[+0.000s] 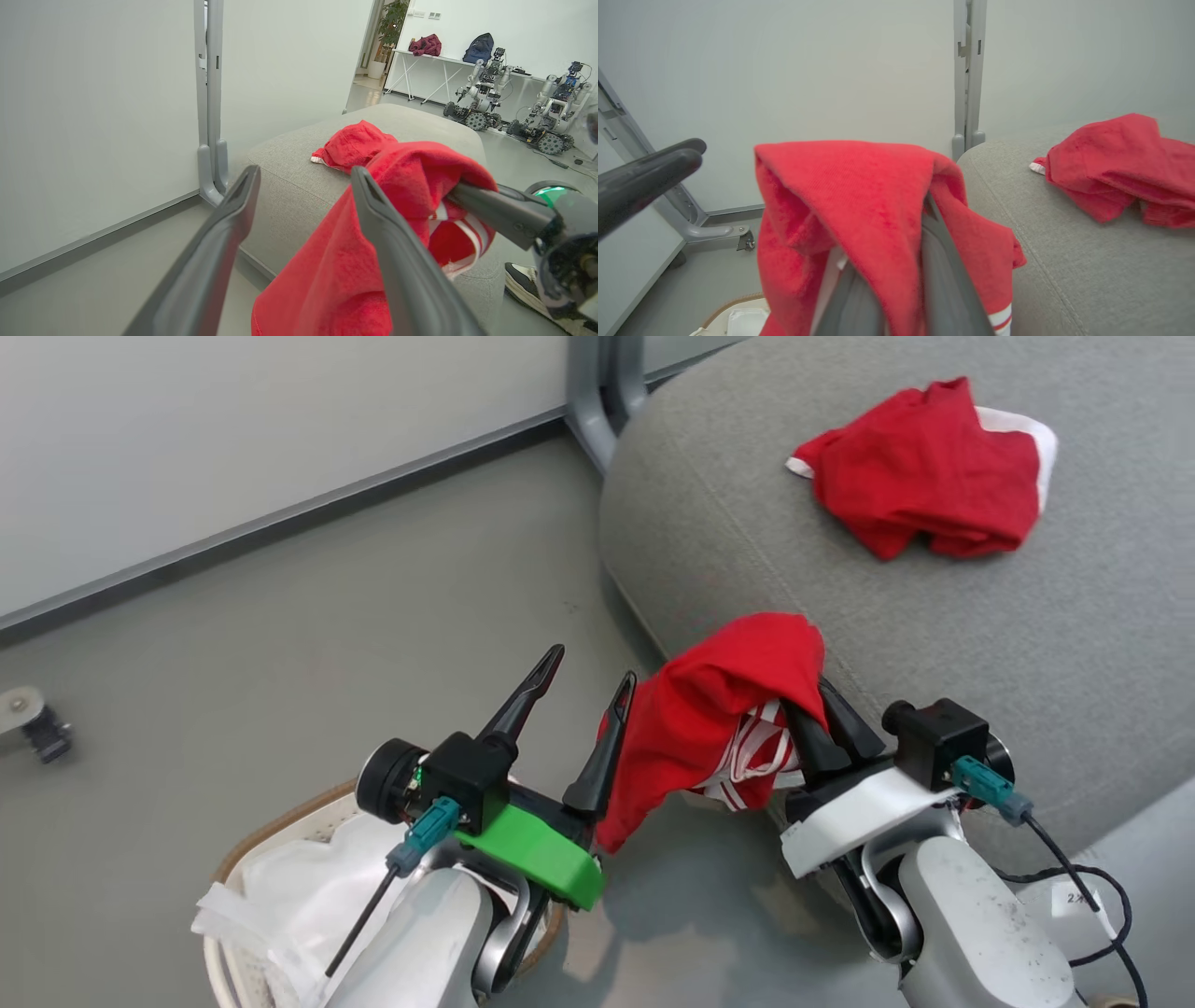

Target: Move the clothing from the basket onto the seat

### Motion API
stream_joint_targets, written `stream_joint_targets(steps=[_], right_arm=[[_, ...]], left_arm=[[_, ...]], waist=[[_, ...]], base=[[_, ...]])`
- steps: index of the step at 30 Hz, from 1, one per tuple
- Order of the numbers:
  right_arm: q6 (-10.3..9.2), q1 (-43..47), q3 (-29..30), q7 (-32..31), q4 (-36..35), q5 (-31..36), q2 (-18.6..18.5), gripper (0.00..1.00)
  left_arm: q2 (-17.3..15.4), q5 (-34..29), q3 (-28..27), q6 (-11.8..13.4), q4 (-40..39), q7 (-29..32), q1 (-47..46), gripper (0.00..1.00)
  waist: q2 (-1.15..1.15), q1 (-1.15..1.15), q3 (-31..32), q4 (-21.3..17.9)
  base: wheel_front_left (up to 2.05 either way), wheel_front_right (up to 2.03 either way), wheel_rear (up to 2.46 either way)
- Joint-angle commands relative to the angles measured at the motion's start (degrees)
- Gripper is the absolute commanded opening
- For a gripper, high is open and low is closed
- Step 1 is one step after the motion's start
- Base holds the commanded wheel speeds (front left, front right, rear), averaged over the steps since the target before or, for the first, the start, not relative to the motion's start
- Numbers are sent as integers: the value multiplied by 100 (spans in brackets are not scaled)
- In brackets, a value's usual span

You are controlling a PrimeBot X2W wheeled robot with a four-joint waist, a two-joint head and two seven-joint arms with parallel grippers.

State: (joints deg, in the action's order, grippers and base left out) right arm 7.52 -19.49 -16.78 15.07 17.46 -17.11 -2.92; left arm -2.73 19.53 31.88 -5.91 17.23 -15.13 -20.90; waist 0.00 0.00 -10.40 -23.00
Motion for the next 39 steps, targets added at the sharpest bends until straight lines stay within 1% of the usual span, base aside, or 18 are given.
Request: stream_joint_targets(steps=[1,10,13,15,19,23,27,32,36,39], right_arm=[[-6,69,52,16,-36,14,-8,0],[-6,353,689,16,-286,209,-8,0],[-6,240,853,16,-351,248,-52,0],[-6,53,900,16,-372,308,-160,0],[-6,-423,899,16,-373,429,-478,0],[-6,-1219,813,16,-277,538,-944,0],[-6,-2170,764,16,-24,636,-1375,0],[-6,-3197,812,16,459,824,-1869,0],[-7,-3852,1031,16,1027,966,-2195,0],[-7,-4187,1310,15,1472,1134,-2409,0]], left_arm=[[-32,-37,9,-23,35,-3,89,100],[-34,101,391,-120,232,-2,-119,100],[-34,86,430,-130,293,-2,-145,100],[-33,48,411,-138,348,-3,-164,100],[-33,-64,306,-149,462,-2,-138,100],[-33,-202,143,-157,557,-2,-61,100],[-40,-397,-50,-155,618,-2,-20,100],[-49,-551,-139,-163,653,-2,-131,100],[-82,-649,-173,-166,654,-2,-309,100],[-125,-678,-178,-165,664,-2,-414,100]], waist=[[0,0,-74,-738],[0,0,-152,-851],[0,0,-197,-856],[0,0,-240,-854],[0,0,-339,-850],[0,0,-489,-847],[0,0,-683,-831],[0,0,-1002,-624],[0,0,-1286,-409],[0,0,-1497,-222]], base=[[0,0,0],[0,0,0],[0,0,0],[0,0,0],[0,0,0],[0,0,0],[0,0,0],[0,0,0],[0,0,0],[0,0,0]])
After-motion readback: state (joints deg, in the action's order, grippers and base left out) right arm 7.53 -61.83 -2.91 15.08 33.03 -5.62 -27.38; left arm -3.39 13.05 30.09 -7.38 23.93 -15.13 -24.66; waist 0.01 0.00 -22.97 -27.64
